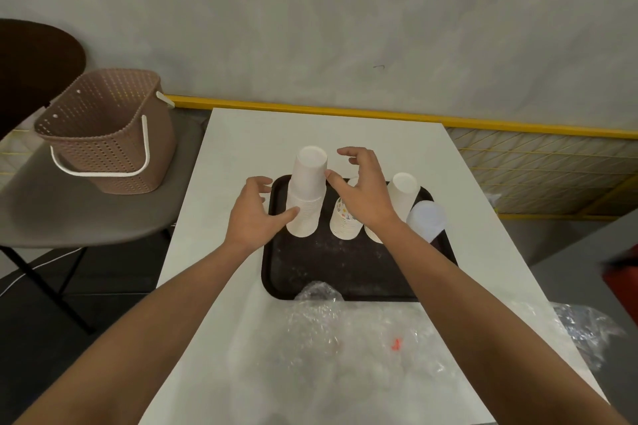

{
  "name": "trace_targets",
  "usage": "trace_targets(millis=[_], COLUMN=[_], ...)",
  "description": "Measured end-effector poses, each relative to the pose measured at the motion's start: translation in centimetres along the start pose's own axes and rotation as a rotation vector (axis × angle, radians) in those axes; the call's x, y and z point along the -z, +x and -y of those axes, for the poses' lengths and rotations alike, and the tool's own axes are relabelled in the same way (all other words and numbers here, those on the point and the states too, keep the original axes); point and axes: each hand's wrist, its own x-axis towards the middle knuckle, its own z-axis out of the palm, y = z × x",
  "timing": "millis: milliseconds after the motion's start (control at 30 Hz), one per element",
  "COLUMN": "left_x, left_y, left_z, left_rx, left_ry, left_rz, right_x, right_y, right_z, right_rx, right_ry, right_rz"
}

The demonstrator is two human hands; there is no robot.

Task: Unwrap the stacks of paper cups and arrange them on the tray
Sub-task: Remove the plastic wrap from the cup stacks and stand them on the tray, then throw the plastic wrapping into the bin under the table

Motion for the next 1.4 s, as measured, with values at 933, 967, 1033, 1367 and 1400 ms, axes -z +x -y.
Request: trace_targets(millis=[933, 967, 1033, 1367, 1400], left_x=[-3.4, -3.7, -4.1, -3.9, -3.7], left_y=[-16.2, -16.3, -16.4, -15.9, -15.7], left_z=[3.5, 3.8, 4.4, 4.6, 4.6], left_rx=[-0.002, -0.004, 0.005, -0.022, -0.024], left_ry=[0.519, 0.505, 0.446, 0.317, 0.303], left_rz=[0.613, 0.605, 0.576, 0.339, 0.324], right_x=[-0.1, -0.3, -0.5, -2.3, -2.4], right_y=[-16.7, -16.8, -17.0, -17.0, -17.0], right_z=[-4.8, -4.9, -4.9, -3.8, -3.6], right_rx=[-0.178, -0.173, -0.173, -0.121, -0.117], right_ry=[-0.374, -0.382, -0.389, -0.285, -0.263], right_rz=[0.673, 0.684, 0.699, 0.642, 0.628])
